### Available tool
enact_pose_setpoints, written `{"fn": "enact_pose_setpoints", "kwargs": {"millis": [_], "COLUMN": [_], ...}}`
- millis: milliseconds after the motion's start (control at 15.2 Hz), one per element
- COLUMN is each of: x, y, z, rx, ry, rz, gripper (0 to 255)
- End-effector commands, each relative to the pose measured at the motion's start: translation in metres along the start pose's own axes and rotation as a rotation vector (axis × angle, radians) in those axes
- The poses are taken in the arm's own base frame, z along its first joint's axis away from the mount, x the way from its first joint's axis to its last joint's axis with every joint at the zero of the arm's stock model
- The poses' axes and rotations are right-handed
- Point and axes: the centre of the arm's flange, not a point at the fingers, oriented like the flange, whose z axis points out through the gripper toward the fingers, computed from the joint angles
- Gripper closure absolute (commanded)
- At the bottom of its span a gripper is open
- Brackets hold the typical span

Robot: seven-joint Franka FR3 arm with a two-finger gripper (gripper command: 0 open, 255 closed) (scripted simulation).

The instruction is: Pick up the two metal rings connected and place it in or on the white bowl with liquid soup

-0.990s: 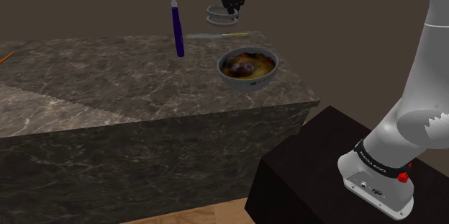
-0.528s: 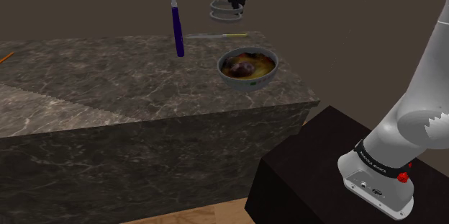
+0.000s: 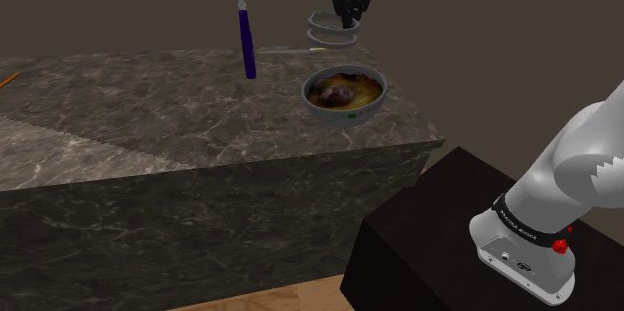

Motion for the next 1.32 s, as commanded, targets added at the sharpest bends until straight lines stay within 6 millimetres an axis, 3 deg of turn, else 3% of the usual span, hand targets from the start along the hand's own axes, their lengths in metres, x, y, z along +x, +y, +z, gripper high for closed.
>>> {"fn": "enact_pose_setpoints", "kwargs": {"millis": [0, 330, 1254], "x": [-0.025, -0.091, -0.087], "y": [-0.006, -0.029, -0.028], "z": [0.001, 0.005, 0.076], "rx": [0.000, 0.000, 0.000], "ry": [0.001, 0.001, 0.001], "rz": [0.000, 0.000, 0.000], "gripper": [255, 255, 255]}}
